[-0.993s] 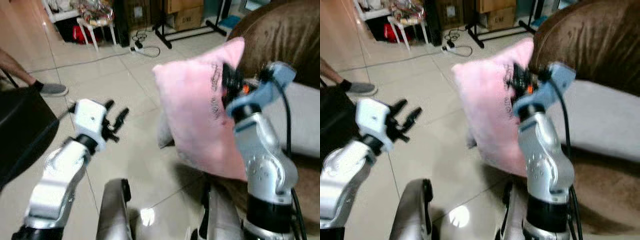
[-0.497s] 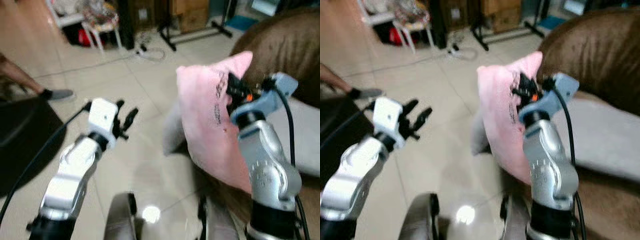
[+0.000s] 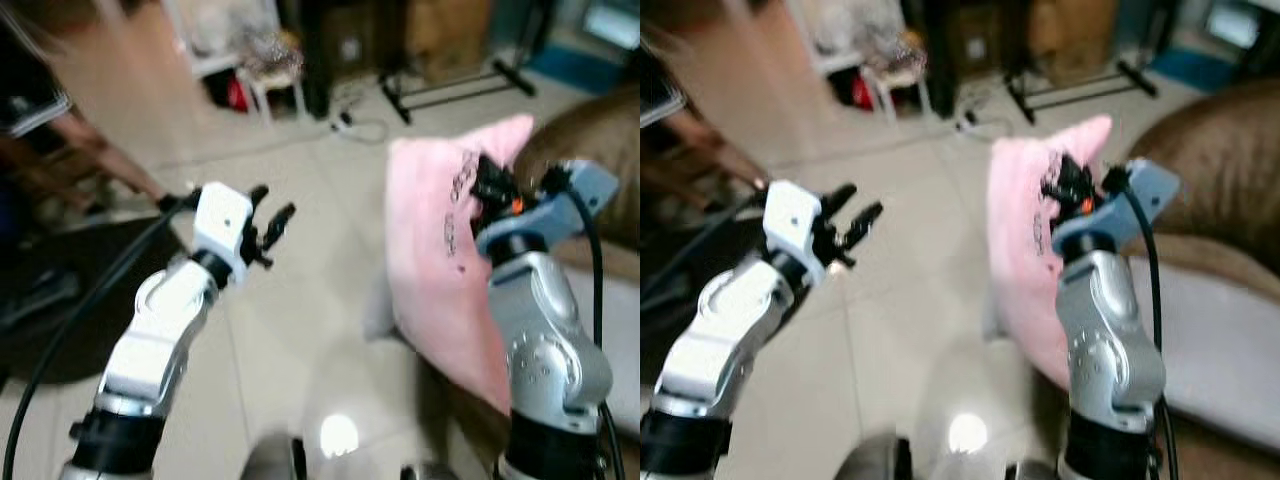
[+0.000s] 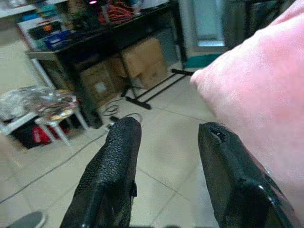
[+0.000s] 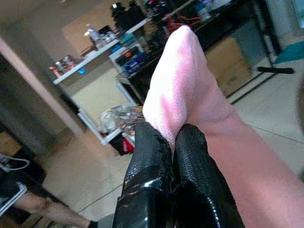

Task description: Move the pillow to the sofa from floor

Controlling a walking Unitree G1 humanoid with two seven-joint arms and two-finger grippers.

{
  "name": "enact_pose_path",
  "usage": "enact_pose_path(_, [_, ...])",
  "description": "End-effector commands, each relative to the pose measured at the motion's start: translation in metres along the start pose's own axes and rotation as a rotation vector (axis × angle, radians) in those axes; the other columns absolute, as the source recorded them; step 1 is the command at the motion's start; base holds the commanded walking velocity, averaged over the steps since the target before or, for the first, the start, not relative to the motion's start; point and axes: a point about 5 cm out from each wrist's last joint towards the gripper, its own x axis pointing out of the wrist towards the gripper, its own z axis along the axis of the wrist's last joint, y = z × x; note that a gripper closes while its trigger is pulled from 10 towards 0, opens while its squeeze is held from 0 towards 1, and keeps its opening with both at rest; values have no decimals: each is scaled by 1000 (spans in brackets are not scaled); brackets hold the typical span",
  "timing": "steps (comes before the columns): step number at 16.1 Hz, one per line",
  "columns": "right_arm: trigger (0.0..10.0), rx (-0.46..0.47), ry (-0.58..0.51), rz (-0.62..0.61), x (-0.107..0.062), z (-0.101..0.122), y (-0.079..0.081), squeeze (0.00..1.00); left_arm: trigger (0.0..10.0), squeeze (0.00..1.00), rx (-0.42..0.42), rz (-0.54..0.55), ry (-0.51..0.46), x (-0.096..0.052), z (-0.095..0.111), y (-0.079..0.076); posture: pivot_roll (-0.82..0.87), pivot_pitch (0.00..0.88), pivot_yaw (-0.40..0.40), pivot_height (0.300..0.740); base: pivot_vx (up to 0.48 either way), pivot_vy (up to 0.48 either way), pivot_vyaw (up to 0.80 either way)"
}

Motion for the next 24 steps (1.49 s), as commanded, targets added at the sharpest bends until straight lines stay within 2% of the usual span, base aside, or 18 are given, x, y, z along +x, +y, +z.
enact_pose_path(1, [10000,-2,-31,46,2,6,10,0,10000,0,7,37,23,-4,-7,3,-109,0,66,740,0,0,0])
enact_pose_path(2, [10000,-5,-25,50,3,6,10,0,10000,0,5,47,24,-5,-7,3,-109,0,66,740,0,0,0])
enact_pose_path(5, [10000,-39,25,99,11,4,11,0,10000,0,-9,121,34,-17,-15,-1,-43,0,-56,740,0,0,0])
enact_pose_path(6, [10000,-42,29,102,11,4,11,0,10000,0,-10,124,34,-17,-15,-1,-43,0,-56,740,0,0,0])
enact_pose_path(8, [10000,-58,58,116,16,2,10,0,10000,0,-13,157,34,-22,-16,-5,1,0,-128,740,0,0,0])
enact_pose_path(11, [10000,-78,108,140,22,-6,13,0,10000,0,-26,208,49,-35,-19,-9,40,0,-175,740,0,0,0])
enact_pose_path(14, [10000,-100,118,128,23,-10,13,0,10000,0,-31,242,86,-41,-23,-7,38,0,-162,740,0,0,0])
enact_pose_path(15, [10000,-62,93,147,23,0,16,0,10000,0,-24,230,74,-39,-19,-4,28,0,-131,740,0,0,-800])
enact_pose_path(19, [10000,-12,-16,198,27,30,30,0,10000,0,-15,198,36,-33,-8,5,14,0,-70,740,0,0,-800])
enact_pose_path(21, [10000,19,-45,153,30,36,27,0,10000,0,-10,195,41,-32,-7,7,13,0,-60,740,0,0,-800])
enact_pose_path(22, [10000,46,-58,90,32,39,21,0,10000,0,-19,201,41,-31,-6,9,11,0,-55,740,0,0,-800])
enact_pose_path(24, [10000,45,-84,7,33,44,13,0,10000,0,-10,209,62,-31,-8,12,4,0,-43,740,0,0,-800])
